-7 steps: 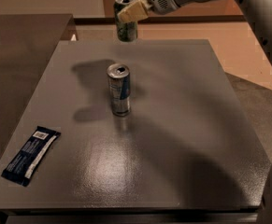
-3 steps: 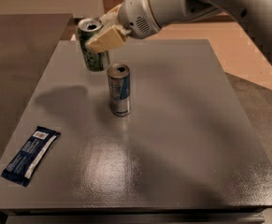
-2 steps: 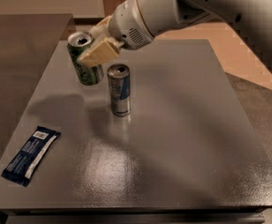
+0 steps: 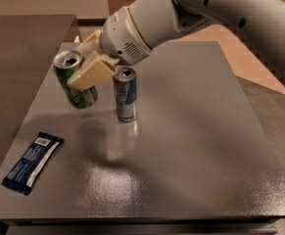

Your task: Move green can near rxbar blueberry

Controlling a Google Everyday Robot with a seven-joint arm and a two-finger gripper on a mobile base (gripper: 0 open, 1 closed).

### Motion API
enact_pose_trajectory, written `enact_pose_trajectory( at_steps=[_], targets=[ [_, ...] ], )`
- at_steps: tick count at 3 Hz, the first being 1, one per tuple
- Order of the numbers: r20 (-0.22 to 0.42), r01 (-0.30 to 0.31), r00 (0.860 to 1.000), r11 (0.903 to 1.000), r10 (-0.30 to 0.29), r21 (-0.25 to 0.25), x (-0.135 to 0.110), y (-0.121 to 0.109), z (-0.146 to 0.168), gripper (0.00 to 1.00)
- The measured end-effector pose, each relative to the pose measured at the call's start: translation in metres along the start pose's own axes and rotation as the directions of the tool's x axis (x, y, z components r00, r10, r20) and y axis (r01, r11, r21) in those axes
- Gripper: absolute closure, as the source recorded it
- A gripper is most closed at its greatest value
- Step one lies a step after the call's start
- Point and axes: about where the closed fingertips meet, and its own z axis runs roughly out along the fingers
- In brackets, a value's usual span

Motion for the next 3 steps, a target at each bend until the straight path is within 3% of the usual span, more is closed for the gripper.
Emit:
enact_pose_trajectory(
  at_steps=[1, 3],
  targets=[
    [0.0, 0.005, 1.0, 1.0, -0.005, -0.007, -0.002, 0.004, 0.003, 1.0],
    [0.019, -0.022, 1.0, 0.9993, 0.023, -0.03, -0.006, 0.043, 0.026, 1.0]
  ],
)
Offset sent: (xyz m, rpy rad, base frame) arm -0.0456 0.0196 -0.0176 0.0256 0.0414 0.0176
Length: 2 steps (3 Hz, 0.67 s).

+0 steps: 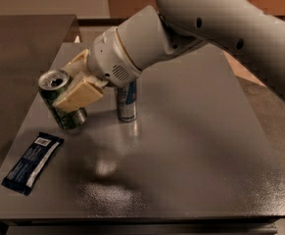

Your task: Move green can near rxbar blueberry

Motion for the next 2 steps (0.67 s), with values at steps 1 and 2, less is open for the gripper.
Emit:
enact_pose_trajectory(
  at_steps=[1, 2],
  targets=[
    [0.003, -0.017, 1.0, 0.9998, 0.017, -0.001, 0.001, 0.02, 0.011, 1.0],
    [0.005, -0.034, 0.999, 0.999, 0.034, 0.029, 0.009, 0.036, 0.019, 1.0]
  ],
)
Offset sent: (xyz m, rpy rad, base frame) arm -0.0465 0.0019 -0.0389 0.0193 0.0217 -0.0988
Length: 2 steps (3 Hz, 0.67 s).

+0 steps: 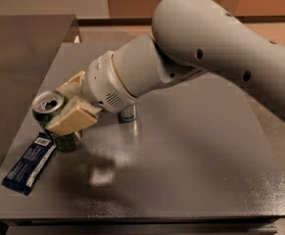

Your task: Move green can near rxbar blueberry

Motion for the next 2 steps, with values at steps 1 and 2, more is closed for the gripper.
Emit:
enact_pose_trajectory(
  at_steps=[1, 2],
  targets=[
    [0.003, -0.026, 1.0, 0.9986, 0.026, 0.045, 0.012, 0.007, -0.001, 1.0],
    [0.019, -0.05, 0.999, 0.9948, 0.048, 0.089, 0.024, 0.011, -0.001, 0.82]
  ],
)
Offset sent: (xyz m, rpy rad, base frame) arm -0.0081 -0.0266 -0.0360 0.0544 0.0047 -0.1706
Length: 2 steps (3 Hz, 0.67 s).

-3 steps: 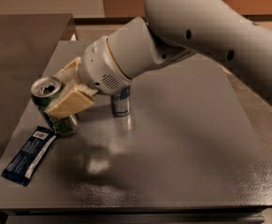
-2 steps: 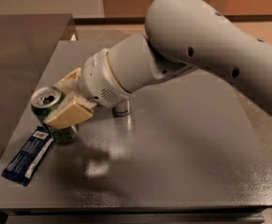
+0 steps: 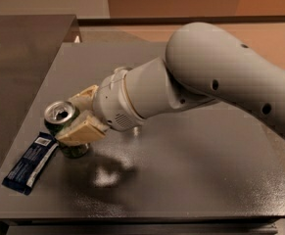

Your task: Move green can near rxbar blueberry

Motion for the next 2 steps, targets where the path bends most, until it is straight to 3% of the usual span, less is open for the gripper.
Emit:
enact_pose_trajectory(
  at_steps=[2],
  targets=[
    [0.029, -0.015, 0.999, 0.9996, 0.014, 0.025, 0.0056, 0.0043, 0.0032, 0.35]
  ],
)
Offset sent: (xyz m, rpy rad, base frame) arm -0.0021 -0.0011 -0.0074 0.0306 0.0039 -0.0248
